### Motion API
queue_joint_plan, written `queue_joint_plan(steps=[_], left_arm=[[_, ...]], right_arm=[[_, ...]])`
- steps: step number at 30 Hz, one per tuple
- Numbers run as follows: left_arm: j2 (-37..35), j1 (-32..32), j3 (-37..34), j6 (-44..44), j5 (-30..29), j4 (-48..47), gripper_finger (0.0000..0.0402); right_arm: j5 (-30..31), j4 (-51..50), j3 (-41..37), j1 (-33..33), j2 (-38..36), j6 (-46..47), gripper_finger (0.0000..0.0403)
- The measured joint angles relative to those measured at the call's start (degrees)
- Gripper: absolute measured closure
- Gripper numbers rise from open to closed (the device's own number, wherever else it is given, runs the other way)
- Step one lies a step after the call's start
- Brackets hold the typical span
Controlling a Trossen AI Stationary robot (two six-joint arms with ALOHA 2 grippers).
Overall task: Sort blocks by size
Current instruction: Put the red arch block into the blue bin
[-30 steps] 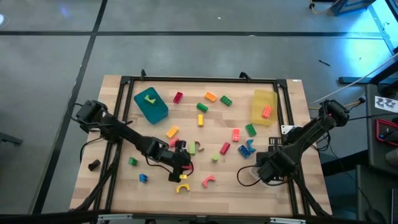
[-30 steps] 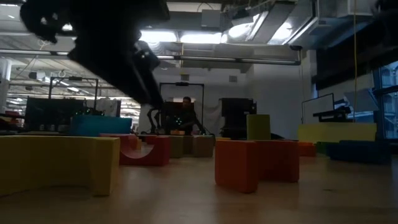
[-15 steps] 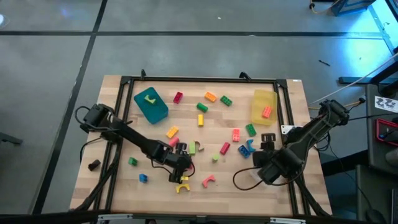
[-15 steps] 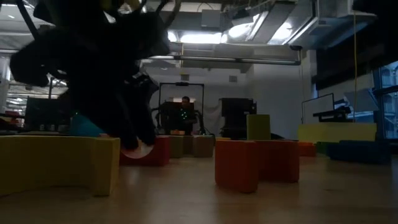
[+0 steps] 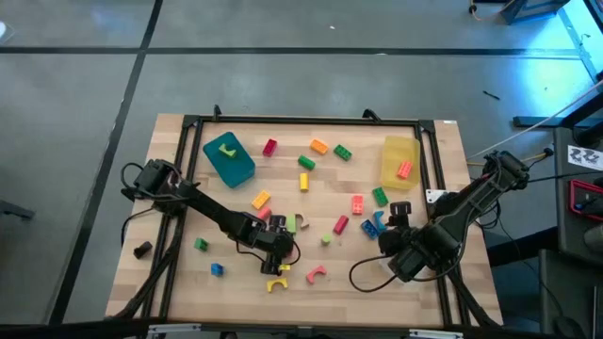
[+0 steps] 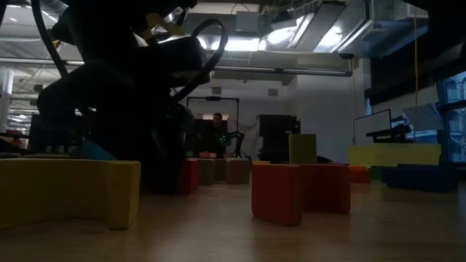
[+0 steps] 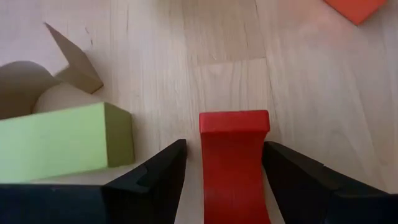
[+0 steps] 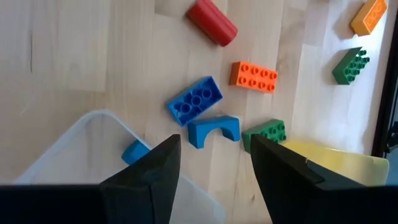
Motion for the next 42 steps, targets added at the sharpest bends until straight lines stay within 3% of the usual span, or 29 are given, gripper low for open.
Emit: queue_joint_plan(steps=[8, 15, 26, 32, 42], left_arm=[[0.2, 0.0, -0.1, -0.2, -0.4, 2.6, 0.0202], [0.2, 0.0, -0.1, -0.8, -0.5, 3.5, 0.0286], [-5.6, 1.8, 2.4, -3.8, 1.3, 2.9, 0.0286], [-15.1, 6.6, 2.4, -3.1, -1.5, -8.1, 0.0286], [-28.0, 20.7, 2.4, -5.0, -21.1, -37.9, 0.0283]], right_arm=[[3.1, 4.4, 0.0, 0.0, 0.0, -4.3, 0.0207], [6.1, 10.8, 0.0, 0.0, 0.0, -7.6, 0.0207], [6.1, 13.2, 0.0, 0.0, 0.0, -9.0, 0.0207], [6.1, 15.8, 0.0, 0.0, 0.0, -9.0, 0.0207], [7.8, 23.4, 0.0, 0.0, 0.0, -9.0, 0.0207]])
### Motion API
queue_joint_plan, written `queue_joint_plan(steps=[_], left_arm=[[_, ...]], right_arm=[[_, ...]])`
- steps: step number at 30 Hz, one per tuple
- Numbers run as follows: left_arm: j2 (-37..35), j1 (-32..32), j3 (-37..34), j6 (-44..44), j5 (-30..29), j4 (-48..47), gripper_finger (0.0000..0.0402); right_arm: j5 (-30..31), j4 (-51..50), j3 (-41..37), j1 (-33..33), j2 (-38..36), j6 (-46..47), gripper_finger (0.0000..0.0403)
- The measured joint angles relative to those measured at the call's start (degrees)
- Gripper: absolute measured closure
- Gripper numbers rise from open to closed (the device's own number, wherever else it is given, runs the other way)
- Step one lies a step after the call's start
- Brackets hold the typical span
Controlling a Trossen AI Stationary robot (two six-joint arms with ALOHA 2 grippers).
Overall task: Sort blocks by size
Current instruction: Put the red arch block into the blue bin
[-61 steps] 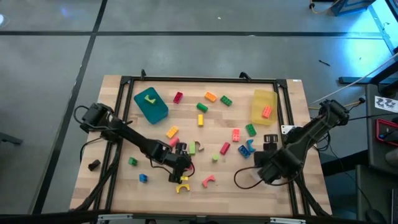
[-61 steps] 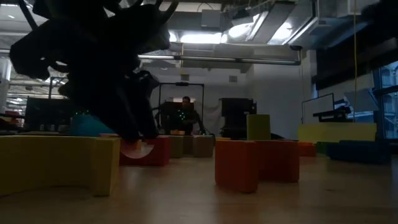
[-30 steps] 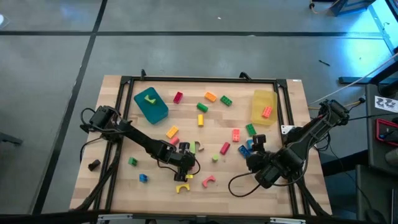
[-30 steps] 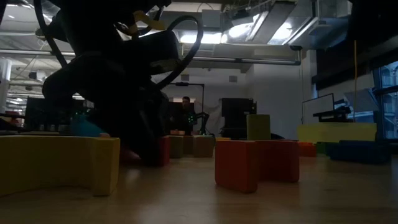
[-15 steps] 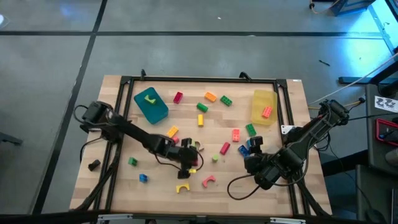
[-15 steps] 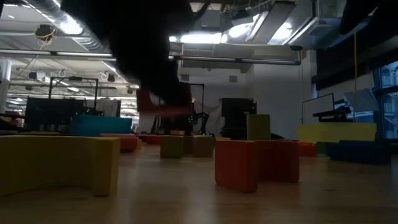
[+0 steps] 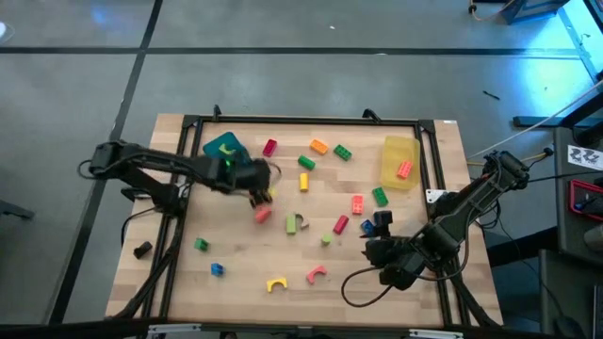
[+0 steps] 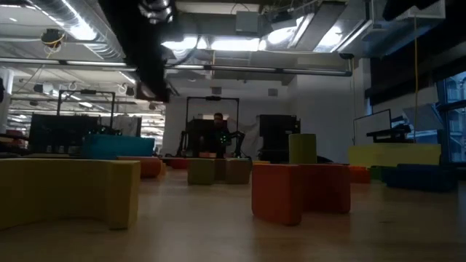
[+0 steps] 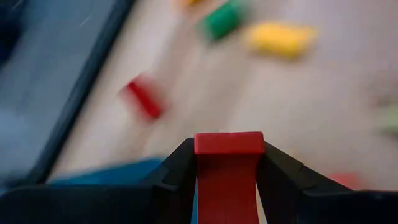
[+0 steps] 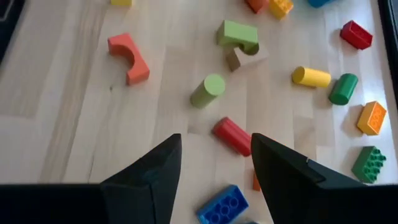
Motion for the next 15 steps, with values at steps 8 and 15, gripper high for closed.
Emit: queue_joint_plan(steps=[8, 15], left_arm=[[-0.2, 13.2, -2.1, -4.0, -3.1, -5.7, 0.028], [-0.2, 19.8, -5.7, -5.2, -3.1, -5.2, 0.0278]], right_arm=[[1.4, 1.2, 0.0, -1.6, 0.1, 0.0, 0.0207], [-5.4, 5.0, 0.0, -7.1, 0.1, -7.5, 0.0207]])
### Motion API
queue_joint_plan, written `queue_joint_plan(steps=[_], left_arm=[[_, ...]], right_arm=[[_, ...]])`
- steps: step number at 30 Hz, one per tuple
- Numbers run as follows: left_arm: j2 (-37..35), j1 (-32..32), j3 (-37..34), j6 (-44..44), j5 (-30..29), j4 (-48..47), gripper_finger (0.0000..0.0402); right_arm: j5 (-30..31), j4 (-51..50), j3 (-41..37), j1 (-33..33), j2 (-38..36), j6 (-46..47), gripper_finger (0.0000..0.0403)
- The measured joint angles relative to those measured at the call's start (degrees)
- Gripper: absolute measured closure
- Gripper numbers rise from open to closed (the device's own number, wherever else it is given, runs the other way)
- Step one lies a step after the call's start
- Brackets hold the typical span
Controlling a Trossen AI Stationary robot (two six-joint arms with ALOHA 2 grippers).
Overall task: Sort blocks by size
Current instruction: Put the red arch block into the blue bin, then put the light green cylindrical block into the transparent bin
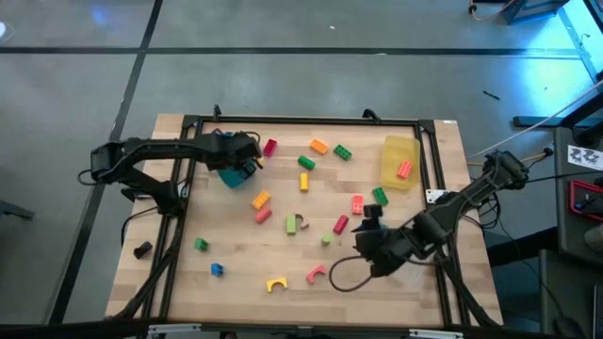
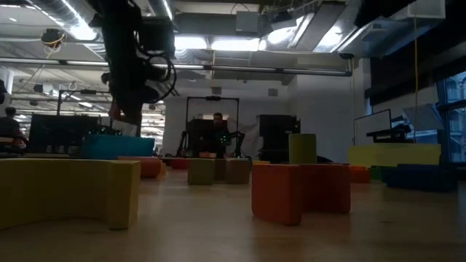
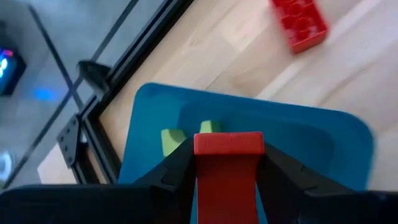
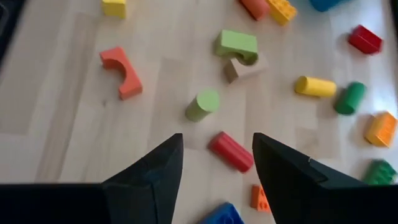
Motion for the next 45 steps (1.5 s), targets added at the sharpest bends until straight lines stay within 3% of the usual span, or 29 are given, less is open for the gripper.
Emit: queue_joint_plan(steps=[5, 14, 25, 30, 35, 40, 45], left_arm=[[0.0, 2.6, -2.3, -4.9, 0.3, -0.1, 0.0252], [0.0, 4.1, -2.9, -7.1, 1.2, 0.6, 0.0189], [0.0, 4.0, -2.9, -6.9, 5.2, 7.1, 0.0193], [0.0, 4.0, -2.9, -6.9, 5.3, 7.8, 0.0195], [0.0, 4.0, -2.9, -6.9, 5.5, 7.7, 0.0196], [0.0, 4.0, -2.9, -6.9, 5.5, 7.8, 0.0196], [0.0, 4.0, -2.9, -6.9, 5.5, 7.7, 0.0196]], right_arm=[[-6.3, 4.8, 0.0, -3.7, 0.0, -7.0, 0.0207], [-12.2, 7.2, 0.0, -8.9, 2.1, -15.8, 0.0207], [-17.8, 10.9, 0.0, -11.8, 13.6, -29.4, 0.0207], [-18.8, 13.2, 0.0, -14.8, 16.3, -31.5, 0.0207], [-25.2, 13.3, 0.0, -18.3, 16.9, -31.7, 0.0207], [-27.0, 14.7, 0.0, -20.4, 16.9, -31.7, 0.0207], [-32.5, 14.6, 0.0, -21.1, 19.0, -31.7, 0.0207]])
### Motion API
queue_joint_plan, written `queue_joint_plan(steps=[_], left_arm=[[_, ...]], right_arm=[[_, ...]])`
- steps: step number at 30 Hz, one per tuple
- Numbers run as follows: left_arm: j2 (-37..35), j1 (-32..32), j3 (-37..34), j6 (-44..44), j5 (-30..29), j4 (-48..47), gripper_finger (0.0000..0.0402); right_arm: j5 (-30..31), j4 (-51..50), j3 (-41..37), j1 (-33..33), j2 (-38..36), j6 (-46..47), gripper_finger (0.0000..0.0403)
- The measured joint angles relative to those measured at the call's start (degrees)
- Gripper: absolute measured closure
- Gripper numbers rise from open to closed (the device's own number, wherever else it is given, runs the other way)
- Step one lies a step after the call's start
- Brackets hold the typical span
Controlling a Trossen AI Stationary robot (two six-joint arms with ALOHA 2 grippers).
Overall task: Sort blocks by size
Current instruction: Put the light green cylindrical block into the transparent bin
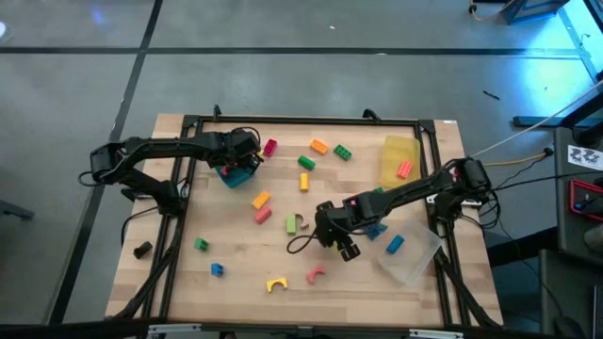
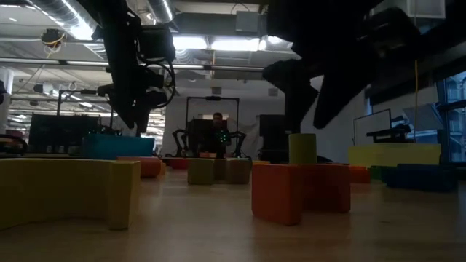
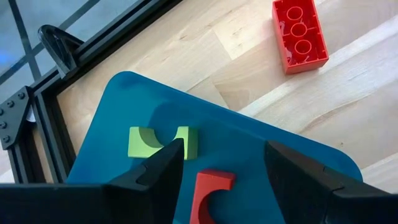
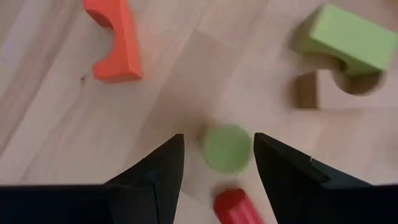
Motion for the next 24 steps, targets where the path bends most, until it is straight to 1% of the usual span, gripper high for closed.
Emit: queue_joint_plan(steps=[3, 8, 12, 15, 17, 19, 24], left_arm=[[0.0, 0.0, 0.0, 0.0, 0.0, 0.1, 0.0196], [0.0, 0.0, 0.0, 0.0, 0.4, 0.2, 0.0196], [0.0, 0.0, 0.0, 0.0, 0.4, 0.2, 0.0196], [0.0, 0.0, 0.0, 0.0, 0.5, 0.2, 0.0196], [0.0, 0.0, 0.0, 0.0, 0.6, 0.1, 0.0196], [0.0, 0.0, 0.0, 0.0, 0.8, 0.1, 0.0196], [0.0, 0.0, 0.0, 0.0, 0.9, 0.1, 0.0196]], right_arm=[[0.1, 1.1, 0.2, 0.1, 1.3, -0.2, 0.0207], [3.0, 1.4, -0.2, 0.0, 4.0, -0.1, 0.0207], [3.1, 2.1, 0.1, 0.1, 4.1, -0.1, 0.0207], [3.8, 0.5, -0.1, 0.1, 4.4, 0.4, 0.0207], [5.0, 0.8, 0.1, 0.1, 4.0, 2.8, 0.0207], [6.0, -2.6, 0.9, 0.1, 3.1, 7.4, 0.0207], [6.6, -11.0, 3.4, 0.1, 1.6, 23.9, 0.0207]])
